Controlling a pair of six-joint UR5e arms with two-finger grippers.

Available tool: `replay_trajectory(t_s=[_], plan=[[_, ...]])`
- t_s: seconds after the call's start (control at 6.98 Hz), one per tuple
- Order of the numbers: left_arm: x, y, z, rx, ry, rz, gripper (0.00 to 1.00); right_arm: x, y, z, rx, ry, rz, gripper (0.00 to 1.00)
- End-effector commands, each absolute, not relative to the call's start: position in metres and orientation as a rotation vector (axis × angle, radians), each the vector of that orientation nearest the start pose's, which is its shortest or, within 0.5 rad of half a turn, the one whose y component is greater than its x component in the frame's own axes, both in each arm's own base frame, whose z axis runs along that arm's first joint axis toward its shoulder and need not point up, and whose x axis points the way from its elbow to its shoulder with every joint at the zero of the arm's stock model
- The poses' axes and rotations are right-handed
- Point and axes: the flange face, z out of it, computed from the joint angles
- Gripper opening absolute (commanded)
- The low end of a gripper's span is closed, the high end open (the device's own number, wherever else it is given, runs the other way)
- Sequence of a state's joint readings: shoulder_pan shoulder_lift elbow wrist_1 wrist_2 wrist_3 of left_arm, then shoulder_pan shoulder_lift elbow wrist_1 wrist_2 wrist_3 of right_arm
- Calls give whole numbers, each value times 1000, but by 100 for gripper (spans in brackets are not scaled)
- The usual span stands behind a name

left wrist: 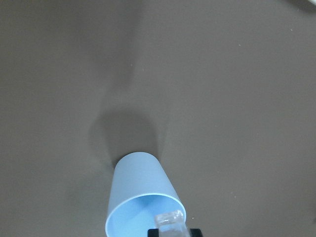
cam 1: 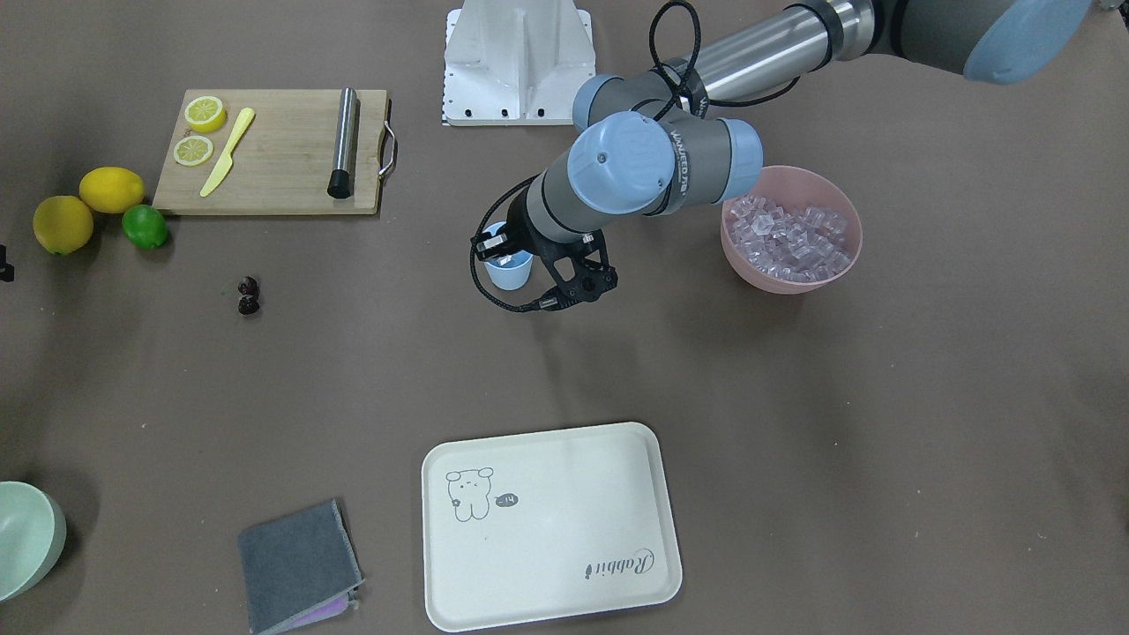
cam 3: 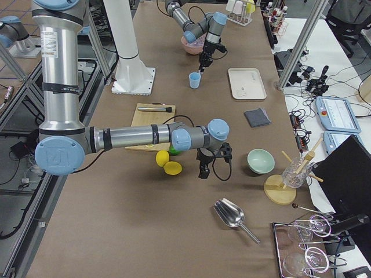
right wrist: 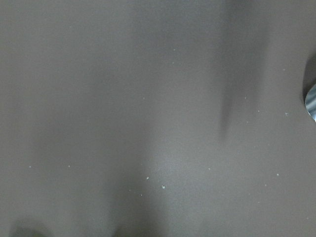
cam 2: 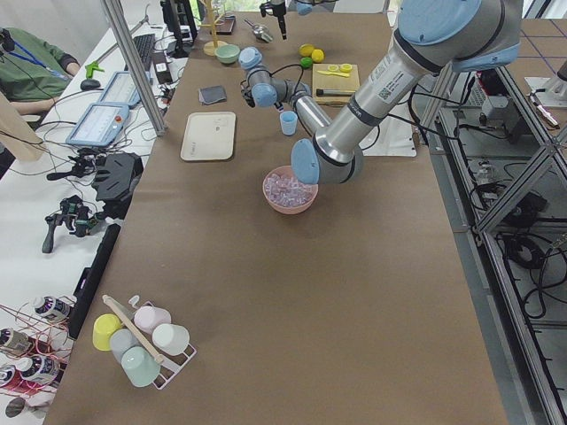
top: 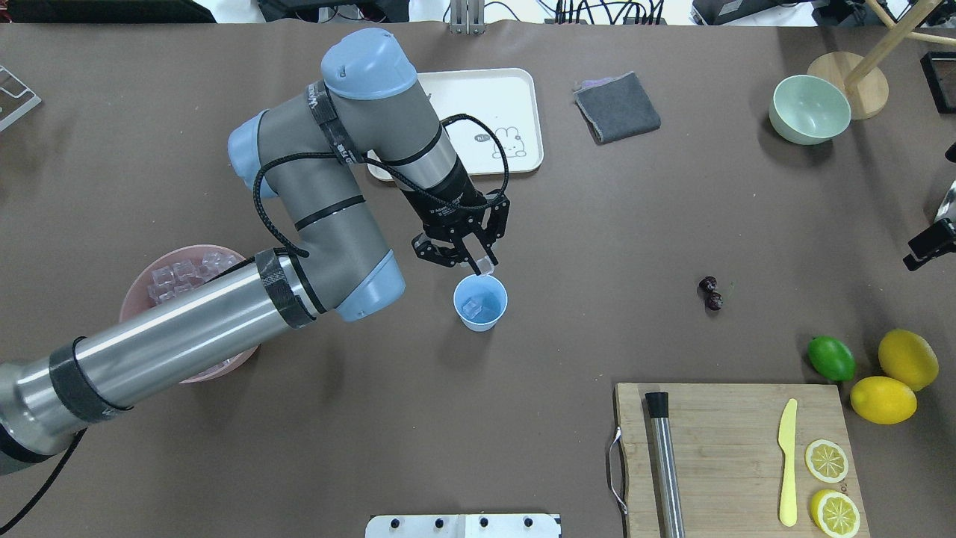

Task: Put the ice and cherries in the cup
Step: 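Carry the ice cube over the light-blue cup with the left gripper, then open the left gripper to drop the cube into the cup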

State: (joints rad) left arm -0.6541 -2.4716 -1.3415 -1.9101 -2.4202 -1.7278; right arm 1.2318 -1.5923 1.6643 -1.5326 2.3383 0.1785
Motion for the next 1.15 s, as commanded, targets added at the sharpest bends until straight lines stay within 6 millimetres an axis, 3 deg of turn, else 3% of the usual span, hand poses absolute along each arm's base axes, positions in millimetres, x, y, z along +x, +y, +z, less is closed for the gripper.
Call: replay_trajectory(t_s=[0.0,0.29,0.43,0.57,0.72,1.0], plan=[[559,-494,132,-518,1115,-273,13,-102,-483,620,-95,-767,-194,100],[554,-478,149,-525,1110,-261,13,-102,-483,620,-94,-766,-194,100],[557,-475,149,-528,1109,-256,23,-102,-483,620,-96,-767,-193,100],[559,-473,149,-521,1110,-243,70,-102,-483,620,-95,-767,-194,100],[565,-466,150,-525,1105,-237,97,-102,-483,620,-96,-767,-193,100],[562,-468,150,-526,1104,-247,98,-102,-483,618,-92,-771,-198,100]])
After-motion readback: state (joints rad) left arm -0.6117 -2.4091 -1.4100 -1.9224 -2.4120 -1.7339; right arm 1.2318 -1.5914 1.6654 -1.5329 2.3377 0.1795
